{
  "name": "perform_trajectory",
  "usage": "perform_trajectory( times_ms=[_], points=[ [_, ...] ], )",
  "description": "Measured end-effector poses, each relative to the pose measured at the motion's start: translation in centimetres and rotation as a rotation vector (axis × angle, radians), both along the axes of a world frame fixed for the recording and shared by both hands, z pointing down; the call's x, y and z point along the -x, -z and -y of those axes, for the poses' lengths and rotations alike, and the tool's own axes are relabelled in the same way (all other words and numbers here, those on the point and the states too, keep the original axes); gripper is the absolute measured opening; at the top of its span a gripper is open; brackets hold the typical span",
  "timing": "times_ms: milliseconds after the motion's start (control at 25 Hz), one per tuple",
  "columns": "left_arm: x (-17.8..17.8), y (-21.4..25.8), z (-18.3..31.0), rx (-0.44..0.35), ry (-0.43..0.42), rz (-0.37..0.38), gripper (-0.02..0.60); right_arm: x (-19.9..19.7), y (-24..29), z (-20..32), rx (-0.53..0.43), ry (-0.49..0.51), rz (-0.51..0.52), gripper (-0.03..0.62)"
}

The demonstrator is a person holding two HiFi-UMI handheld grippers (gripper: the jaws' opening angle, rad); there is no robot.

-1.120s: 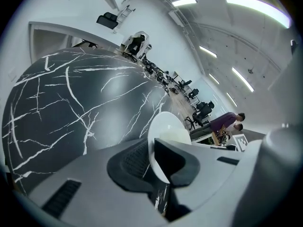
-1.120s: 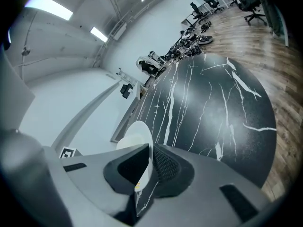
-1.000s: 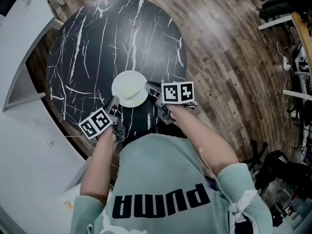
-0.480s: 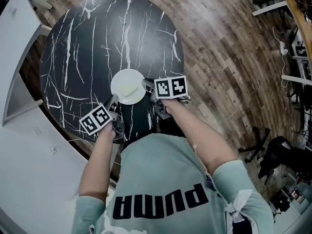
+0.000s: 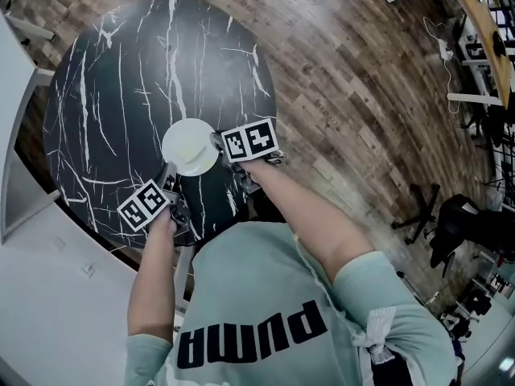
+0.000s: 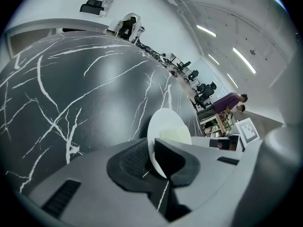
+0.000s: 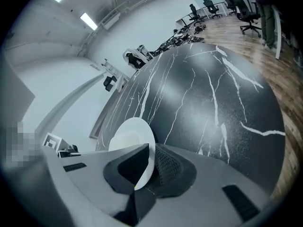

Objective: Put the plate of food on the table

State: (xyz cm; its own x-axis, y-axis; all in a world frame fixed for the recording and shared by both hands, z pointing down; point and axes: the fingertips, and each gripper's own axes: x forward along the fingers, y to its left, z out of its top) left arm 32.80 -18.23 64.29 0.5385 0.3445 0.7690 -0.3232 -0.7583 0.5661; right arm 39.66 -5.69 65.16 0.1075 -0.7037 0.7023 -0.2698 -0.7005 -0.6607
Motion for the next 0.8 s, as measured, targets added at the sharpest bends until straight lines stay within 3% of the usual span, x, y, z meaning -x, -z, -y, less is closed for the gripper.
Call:
perform_trajectory(
  times_ms=[440, 800],
  points=[
    [-0.3, -0.8, 0.2, -0.073, -0.026, -0.010, 0.060, -0.8, 0.4, 0.8, 0.071, 0.107, -0.138, 0.035],
    [0.5, 0.8, 1.5, -0.254, -0.025, -0.068, 0.061, 0.0, 1.9, 0.0, 0.136, 0.257, -0.330, 0.035]
  ],
)
